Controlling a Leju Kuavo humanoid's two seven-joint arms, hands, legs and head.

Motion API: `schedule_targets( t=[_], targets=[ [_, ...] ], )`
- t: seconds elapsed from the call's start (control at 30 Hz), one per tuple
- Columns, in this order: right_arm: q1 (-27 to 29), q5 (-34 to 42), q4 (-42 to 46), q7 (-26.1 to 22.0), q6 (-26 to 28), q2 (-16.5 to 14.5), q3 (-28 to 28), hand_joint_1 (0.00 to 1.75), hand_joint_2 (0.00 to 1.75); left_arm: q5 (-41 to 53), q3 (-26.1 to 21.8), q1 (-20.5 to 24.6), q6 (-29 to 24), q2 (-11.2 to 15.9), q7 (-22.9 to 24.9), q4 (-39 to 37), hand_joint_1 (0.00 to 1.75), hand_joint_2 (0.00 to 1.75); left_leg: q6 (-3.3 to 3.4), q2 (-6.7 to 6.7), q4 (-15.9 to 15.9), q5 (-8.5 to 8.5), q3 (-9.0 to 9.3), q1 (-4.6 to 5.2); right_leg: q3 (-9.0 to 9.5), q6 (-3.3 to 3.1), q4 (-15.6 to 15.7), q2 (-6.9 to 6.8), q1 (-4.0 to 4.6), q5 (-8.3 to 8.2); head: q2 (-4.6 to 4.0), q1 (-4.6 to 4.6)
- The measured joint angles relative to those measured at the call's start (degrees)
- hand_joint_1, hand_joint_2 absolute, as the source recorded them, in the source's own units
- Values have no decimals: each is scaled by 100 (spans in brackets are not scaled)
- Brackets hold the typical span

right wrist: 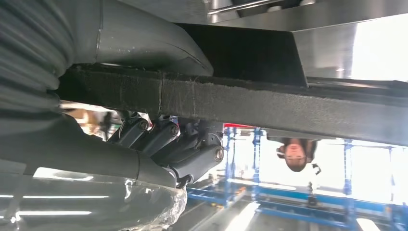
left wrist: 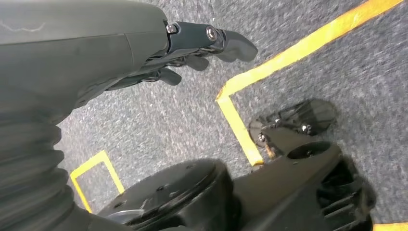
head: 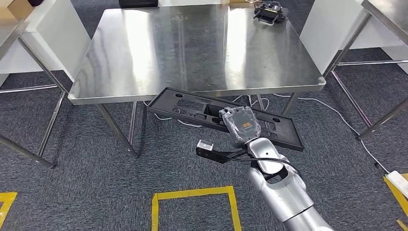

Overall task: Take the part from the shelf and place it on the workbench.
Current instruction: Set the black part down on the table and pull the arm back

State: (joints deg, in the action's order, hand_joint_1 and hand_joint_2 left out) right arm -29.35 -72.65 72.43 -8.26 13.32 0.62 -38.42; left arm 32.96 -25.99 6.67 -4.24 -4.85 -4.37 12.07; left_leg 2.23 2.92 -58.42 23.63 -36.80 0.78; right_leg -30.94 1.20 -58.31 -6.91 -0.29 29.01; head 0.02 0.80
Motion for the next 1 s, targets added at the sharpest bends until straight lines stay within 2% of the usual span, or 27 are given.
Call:
schedule_targets(
  t=[0.03,0.07,0.13,0.2,0.23,0.27,0.33,0.37,0.4,0.43,0.5,0.53,0.57,0.63,0.67,0.7,0.73,0.77,0.83,0.87,0.9,0.93,1.0],
  targets=[
    [-16,-1,-2,0,-2,-9,4,175,175,5,-2,-2,3,-13,9,0,0,175,31,-72,40,-15,34,-20,2,14,-55,68,8,49,0,-4],
    [-43,-2,-4,0,-4,-13,11,175,175,13,-3,1,6,-25,18,0,0,175,63,-142,79,-32,71,-44,-51,13,-214,203,13,134,0,-9],
    [-98,2,-23,-1,-21,11,36,175,175,35,-5,21,9,-44,23,0,0,175,111,-293,106,-47,103,-68,-376,-36,-891,535,-5,412,0,-27],
    [-124,26,-74,-1,-38,47,78,175,175,49,-7,33,10,-50,16,0,0,175,124,-493,101,-45,105,-74,-790,-30,-1589,653,-25,606,0,-35],
    [-135,50,-112,-5,-39,65,109,175,175,51,-7,29,9,-54,14,0,0,175,124,-598,98,-44,109,-77,-884,12,-1673,667,-33,570,0,-39],
    [-159,81,-155,-14,-39,80,143,175,175,55,-8,24,10,-57,15,0,0,175,119,-698,94,-41,116,-81,-869,73,-1519,684,-43,433,0,-43],
    [-259,156,-263,-66,-35,102,212,175,175,69,-10,14,9,-66,41,0,0,175,89,-862,73,-27,119,-87,-599,193,-720,821,-91,8,0,-55],
    [-326,191,-334,-103,-29,106,239,175,175,81,-10,14,9,-69,59,0,0,175,63,-929,50,-11,109,-80,-464,206,-363,895,-118,-160,0,-56],
    [-385,219,-412,-142,-23,108,259,175,175,92,-10,14,9,-72,74,0,0,175,32,-982,32,0,93,-74,-374,190,-135,951,-135,-261,0,-53],
    [-429,239,-500,-172,-13,106,274,175,175,103,-11,12,9,-72,82,0,0,175,-1,-1027,21,5,74,-73,-338,147,-49,968,-134,-297,0,-51],
    [-475,258,-647,-197,19,83,298,175,175,109,-19,-1,14,-64,77,0,0,175,-55,-1074,11,13,49,-93,-314,49,-39,885,-127,-310,0,-44],
    [-488,263,-708,-195,51,67,316,175,175,109,-27,-9,20,-59,68,0,0,175,-85,-992,-38,47,27,-94,-302,6,-32,851,-135,-314,0,-34],
    [-501,258,-753,-184,95,51,337,175,175,109,-36,-10,32,-53,52,0,0,175,-118,-850,-176,133,-37,-95,-287,-36,-25,818,-148,-316,0,-15],
    [-521,205,-827,-139,180,37,375,175,175,107,-52,4,62,-37,16,0,0,175,-184,-496,-776,443,-329,-100,-263,-106,-19,755,-141,-303,0,24],
    [-527,164,-861,-110,204,38,386,175,175,107,-58,14,75,-29,2,1,0,175,-209,-400,-1161,603,-535,-118,-258,-127,-20,721,-131,-291,0,32],
    [-528,129,-895,-85,211,40,394,175,175,106,-65,21,85,-21,-8,2,0,175,-224,-355,-1467,692,-710,-130,-254,-142,-20,695,-123,-267,0,32],
    [-526,105,-926,-68,209,43,403,175,175,105,-73,25,99,-16,-21,4,0,175,-231,-335,-1601,674,-800,-138,-244,-150,-19,675,-119,-236,0,34],
    [-524,88,-953,-59,207,43,412,175,175,105,-80,27,120,-10,-33,7,0,175,-227,-326,-1504,542,-765,-142,-222,-154,-18,657,-119,-198,0,34],
    [-529,64,-987,-49,201,42,433,175,175,106,-90,25,175,4,-61,10,0,175,-176,-284,-786,139,-391,-135,-136,-140,-11,617,-119,-122,0,34],
    [-540,51,-998,-39,198,44,443,175,175,107,-91,27,199,10,-72,11,0,175,-139,-236,-415,47,-180,-110,-91,-119,-3,593,-106,-89,0,31],
    [-555,41,-1007,-26,196,46,455,175,175,107,-91,31,219,14,-83,12,0,175,-100,-194,-159,36,-28,-83,-53,-89,17,577,-96,-60,0,31],
    [-565,32,-1016,-13,195,48,470,175,175,107,-91,32,233,13,-91,13,0,175,-62,-165,-23,91,50,-57,-7,-52,32,560,-82,-49,0,31],
    [-580,13,-1040,3,191,49,502,175,175,110,-92,19,245,7,-100,13,0,175,19,-196,63,190,150,-42,80,43,30,541,-51,-62,0,30]
  ],
)
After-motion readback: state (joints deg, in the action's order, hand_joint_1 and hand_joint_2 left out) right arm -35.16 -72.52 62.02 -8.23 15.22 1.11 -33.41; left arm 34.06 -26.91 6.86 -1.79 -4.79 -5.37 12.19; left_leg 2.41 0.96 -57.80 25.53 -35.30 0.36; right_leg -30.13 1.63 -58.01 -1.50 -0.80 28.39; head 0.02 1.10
